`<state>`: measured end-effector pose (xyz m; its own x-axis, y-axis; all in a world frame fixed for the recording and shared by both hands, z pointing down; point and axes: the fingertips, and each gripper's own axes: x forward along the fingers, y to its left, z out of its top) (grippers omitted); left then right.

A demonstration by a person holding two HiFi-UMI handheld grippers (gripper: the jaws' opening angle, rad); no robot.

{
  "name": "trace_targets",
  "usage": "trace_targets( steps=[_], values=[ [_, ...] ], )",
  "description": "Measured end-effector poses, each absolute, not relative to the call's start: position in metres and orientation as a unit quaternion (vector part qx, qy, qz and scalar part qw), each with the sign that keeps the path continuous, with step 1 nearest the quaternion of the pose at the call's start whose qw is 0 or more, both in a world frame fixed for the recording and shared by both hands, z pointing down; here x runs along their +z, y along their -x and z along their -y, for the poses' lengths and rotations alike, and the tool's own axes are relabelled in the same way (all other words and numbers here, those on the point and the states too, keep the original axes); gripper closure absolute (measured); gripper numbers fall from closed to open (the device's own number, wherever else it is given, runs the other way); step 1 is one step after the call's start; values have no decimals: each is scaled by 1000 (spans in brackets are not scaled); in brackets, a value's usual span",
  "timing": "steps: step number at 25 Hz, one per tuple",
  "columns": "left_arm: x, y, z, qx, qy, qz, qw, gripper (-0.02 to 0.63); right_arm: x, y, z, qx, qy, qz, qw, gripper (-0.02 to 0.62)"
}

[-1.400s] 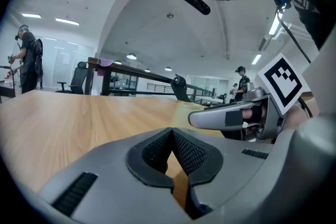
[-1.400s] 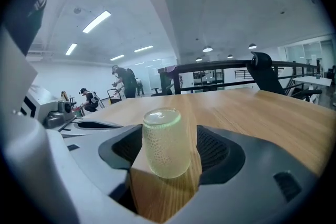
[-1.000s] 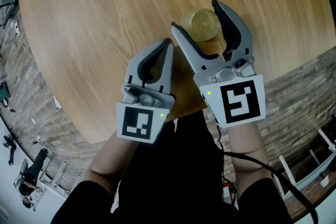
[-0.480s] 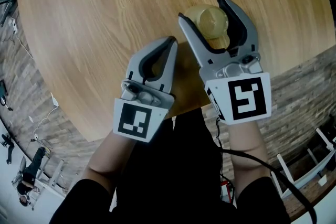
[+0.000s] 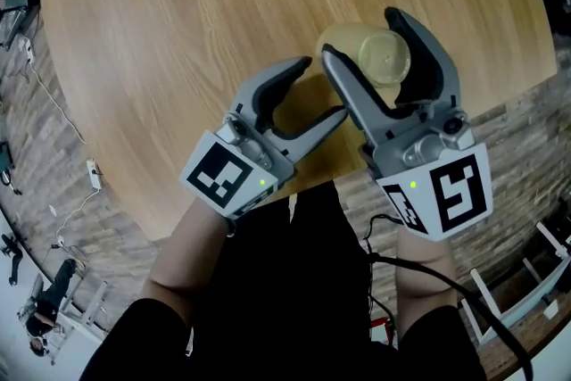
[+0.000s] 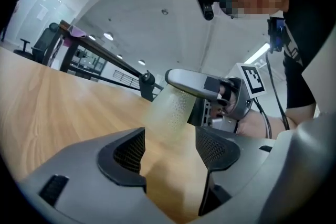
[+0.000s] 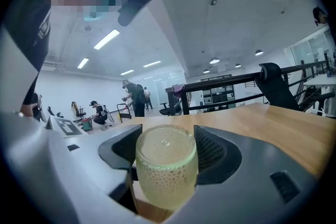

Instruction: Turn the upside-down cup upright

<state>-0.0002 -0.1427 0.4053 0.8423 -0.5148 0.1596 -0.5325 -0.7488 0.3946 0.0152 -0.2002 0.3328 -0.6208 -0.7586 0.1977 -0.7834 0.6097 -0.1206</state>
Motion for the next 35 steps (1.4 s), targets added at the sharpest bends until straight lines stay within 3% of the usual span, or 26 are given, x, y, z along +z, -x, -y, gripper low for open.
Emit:
trace_targets(
  steps=[4, 9, 11, 13, 26, 35],
  values=[
    [404, -13, 144, 18, -941, 251, 226, 280, 325, -17, 195, 108, -412, 904, 47, 318],
    [407, -17, 145, -13, -941, 225, 252, 288, 332, -17, 191, 119, -399, 909, 35, 318],
    [409, -16, 145, -23, -941, 220, 257, 376, 335, -18, 190, 123, -393, 911, 25, 318],
    [409, -15, 145, -24, -943, 215, 253, 409, 335, -20, 189, 126, -385, 914, 13, 318],
    [395, -11, 133, -14, -957, 198, 213, 529, 334, -31, 197, 203, -341, 915, -78, 318],
    [395, -14, 126, -5, -959, 195, 205, 569, 340, -34, 202, 200, -365, 906, -76, 316]
  ],
)
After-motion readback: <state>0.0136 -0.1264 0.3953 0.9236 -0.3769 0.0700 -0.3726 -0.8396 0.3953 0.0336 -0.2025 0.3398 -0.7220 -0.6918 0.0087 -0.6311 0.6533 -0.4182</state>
